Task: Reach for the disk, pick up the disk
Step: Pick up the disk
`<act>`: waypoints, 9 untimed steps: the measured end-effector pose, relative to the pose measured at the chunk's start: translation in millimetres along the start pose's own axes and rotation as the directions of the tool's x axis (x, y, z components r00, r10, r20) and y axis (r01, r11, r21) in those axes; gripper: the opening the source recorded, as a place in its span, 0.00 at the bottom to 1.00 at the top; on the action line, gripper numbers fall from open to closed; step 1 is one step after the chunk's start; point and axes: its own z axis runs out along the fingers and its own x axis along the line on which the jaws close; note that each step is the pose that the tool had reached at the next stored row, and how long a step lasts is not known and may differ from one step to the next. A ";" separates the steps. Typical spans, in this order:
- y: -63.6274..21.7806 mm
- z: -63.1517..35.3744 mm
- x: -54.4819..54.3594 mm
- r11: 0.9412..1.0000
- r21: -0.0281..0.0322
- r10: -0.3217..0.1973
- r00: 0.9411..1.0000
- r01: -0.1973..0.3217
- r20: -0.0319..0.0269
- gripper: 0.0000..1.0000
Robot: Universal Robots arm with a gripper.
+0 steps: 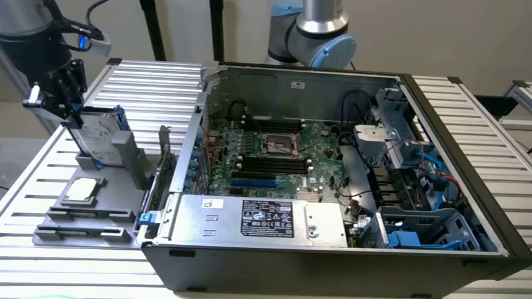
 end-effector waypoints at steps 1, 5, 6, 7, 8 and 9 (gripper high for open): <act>0.0 -0.6 0.0 1.000 0.000 0.000 1.000 0.000 0.000 0.33; -0.6 -5.0 -0.1 1.000 0.000 0.000 1.000 0.000 0.000 0.33; -0.8 -6.3 -0.1 1.000 0.000 0.000 1.000 0.000 0.000 0.33; -1.0 -7.4 -0.1 1.000 0.000 0.000 1.000 0.000 0.000 0.33; -1.2 -8.5 -0.1 1.000 0.000 0.000 1.000 0.000 0.000 0.33; -1.5 -10.0 -0.2 1.000 0.000 0.000 1.000 0.000 0.000 0.33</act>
